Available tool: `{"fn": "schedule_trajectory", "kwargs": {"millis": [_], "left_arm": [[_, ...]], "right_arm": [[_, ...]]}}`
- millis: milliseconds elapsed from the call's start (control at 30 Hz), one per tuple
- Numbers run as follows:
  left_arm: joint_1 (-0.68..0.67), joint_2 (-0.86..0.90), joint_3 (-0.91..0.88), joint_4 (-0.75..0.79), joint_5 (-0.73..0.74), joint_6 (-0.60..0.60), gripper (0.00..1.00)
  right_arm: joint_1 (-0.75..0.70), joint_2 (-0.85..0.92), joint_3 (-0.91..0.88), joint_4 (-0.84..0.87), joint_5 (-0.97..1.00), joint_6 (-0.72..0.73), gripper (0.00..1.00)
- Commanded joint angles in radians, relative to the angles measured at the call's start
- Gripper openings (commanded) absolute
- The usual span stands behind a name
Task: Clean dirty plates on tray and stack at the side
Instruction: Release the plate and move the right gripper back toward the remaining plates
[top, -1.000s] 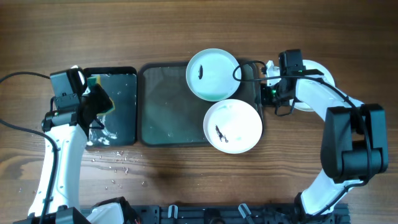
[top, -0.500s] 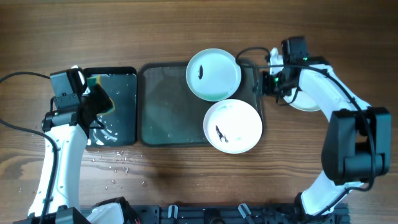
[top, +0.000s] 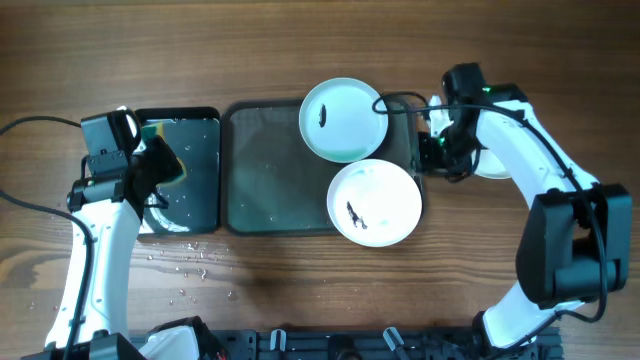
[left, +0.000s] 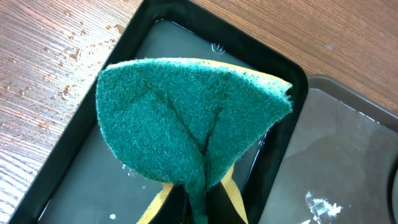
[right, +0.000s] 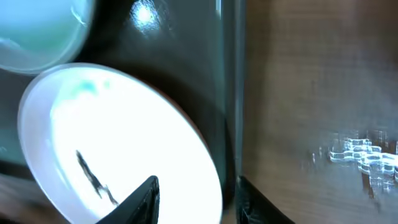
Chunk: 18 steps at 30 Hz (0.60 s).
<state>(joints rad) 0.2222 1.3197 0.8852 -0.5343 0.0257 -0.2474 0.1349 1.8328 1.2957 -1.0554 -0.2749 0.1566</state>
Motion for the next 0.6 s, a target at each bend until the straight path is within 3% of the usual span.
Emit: {"fn": "schedule_trajectory", "kwargs": {"millis": [0,300,400,567], "left_arm": [[0.004,0.005,-0.001,0.003,0.012,0.016,0.04],[0.004,0.005,-0.001,0.004,0.012,0.016,0.04],[0.004,0.005,-0.001,0.004,0.012,0.016,0.04],[0.004,0.005,-0.001,0.003,0.012,0.016,0.04]], "right_arm": [[0.005,-0.015,-0.003,-0.054,0.051,0.031,0.4],[0.076,-0.015,-0.114,0.031,0.119,0.064,0.36],[0.109,-0.015,-0.116,0.043,0.119,0.064,0.25],[0.142,-0.015,-0.121,0.045,0.121,0.064,0.2]]}}
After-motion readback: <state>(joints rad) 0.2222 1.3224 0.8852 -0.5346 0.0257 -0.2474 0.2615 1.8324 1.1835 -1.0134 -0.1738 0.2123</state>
